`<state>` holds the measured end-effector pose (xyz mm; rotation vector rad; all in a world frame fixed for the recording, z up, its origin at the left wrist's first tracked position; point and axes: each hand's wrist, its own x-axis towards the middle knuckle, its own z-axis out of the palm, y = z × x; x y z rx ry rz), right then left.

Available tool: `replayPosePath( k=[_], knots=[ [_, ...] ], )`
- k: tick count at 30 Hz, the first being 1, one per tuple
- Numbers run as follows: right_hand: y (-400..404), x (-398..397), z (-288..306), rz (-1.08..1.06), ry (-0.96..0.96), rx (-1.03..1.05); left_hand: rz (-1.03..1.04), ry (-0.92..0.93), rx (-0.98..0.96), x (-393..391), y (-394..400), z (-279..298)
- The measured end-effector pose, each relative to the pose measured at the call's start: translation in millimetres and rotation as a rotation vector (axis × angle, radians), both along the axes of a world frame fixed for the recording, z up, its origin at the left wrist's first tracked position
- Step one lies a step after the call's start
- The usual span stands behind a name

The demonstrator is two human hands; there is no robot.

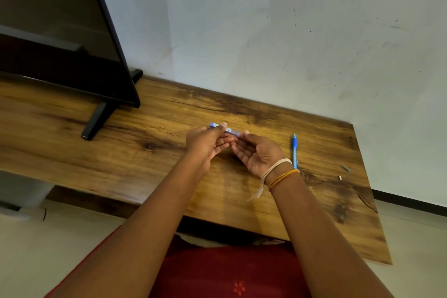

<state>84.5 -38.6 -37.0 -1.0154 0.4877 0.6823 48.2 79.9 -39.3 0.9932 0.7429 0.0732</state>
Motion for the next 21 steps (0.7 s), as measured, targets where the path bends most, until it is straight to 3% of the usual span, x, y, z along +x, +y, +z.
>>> replayPosePath(
  k=[5,14,18,21],
  knots=[
    [-17.6,3.6,3.8,0.018,0.018,0.048,-0.025,0.007,0.052,1.3,-7.8,2.3],
    [-33.6,6.1,3.4,0.015,0.032,0.053,-0.084,-0.014,0.443,6.5,-25.3,7.0],
    [-39.1,5.5,3.1,0.005,0.037,0.047,-0.099,-0.021,0.449,7.4,-31.9,5.8],
    [-41.7,6.3,3.6,-0.002,0.023,0.037,-0.091,0.002,0.332,8.8,-33.1,3.5]
  ],
)
